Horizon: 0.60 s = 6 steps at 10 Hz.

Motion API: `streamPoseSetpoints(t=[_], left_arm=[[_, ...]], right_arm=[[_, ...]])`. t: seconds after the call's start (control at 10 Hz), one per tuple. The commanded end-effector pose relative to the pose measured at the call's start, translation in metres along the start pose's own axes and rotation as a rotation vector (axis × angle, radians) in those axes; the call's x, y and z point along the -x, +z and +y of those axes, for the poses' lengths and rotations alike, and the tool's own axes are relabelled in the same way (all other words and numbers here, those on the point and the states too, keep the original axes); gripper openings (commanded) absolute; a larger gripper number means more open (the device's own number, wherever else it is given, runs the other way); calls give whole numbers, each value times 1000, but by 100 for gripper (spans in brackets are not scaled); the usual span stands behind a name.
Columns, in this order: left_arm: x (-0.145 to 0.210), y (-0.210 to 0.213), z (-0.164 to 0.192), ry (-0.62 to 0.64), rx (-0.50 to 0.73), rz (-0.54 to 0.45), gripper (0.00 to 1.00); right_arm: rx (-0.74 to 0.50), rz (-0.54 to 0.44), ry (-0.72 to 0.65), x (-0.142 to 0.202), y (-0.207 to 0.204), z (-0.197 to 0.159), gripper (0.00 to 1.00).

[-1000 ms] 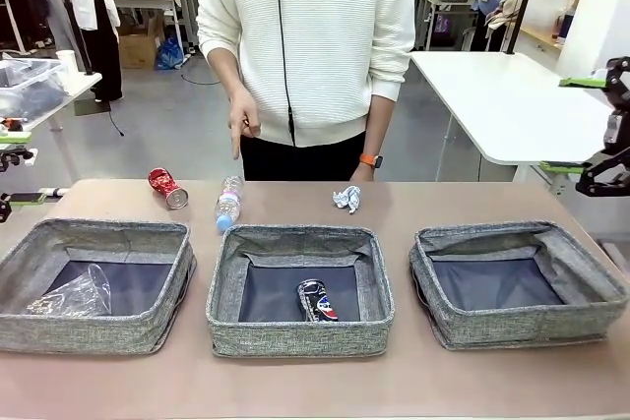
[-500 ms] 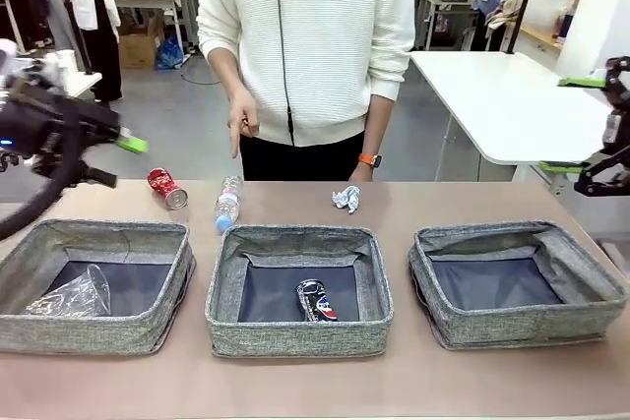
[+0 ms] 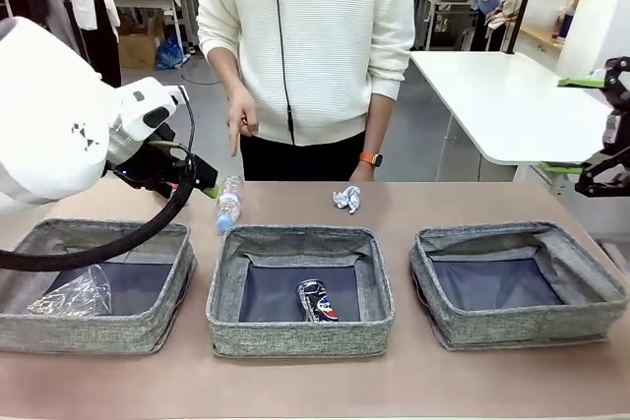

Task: Sort the waste into the appropriate baskets.
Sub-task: Pick up the waste item pointed out by the person.

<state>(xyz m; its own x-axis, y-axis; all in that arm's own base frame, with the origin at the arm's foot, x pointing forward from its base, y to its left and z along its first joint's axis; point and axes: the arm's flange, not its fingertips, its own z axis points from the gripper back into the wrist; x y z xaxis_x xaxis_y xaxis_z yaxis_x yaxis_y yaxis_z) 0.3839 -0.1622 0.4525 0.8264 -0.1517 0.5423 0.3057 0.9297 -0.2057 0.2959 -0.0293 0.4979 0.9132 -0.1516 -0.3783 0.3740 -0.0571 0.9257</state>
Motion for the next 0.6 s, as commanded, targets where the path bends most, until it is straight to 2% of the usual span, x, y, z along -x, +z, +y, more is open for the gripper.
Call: streamPoseSetpoints(t=[0.0,0.2,0.5], left_arm=[[3,-7,0,-13,-33,-2,100],[-31,-26,2,14,-100,148,100],[-99,-75,4,191,-84,277,100]], right_arm=[[-18,6,14,3,-1,0,100],[-18,6,14,3,-1,0,100],[-18,6,14,3,-1,0,100]])
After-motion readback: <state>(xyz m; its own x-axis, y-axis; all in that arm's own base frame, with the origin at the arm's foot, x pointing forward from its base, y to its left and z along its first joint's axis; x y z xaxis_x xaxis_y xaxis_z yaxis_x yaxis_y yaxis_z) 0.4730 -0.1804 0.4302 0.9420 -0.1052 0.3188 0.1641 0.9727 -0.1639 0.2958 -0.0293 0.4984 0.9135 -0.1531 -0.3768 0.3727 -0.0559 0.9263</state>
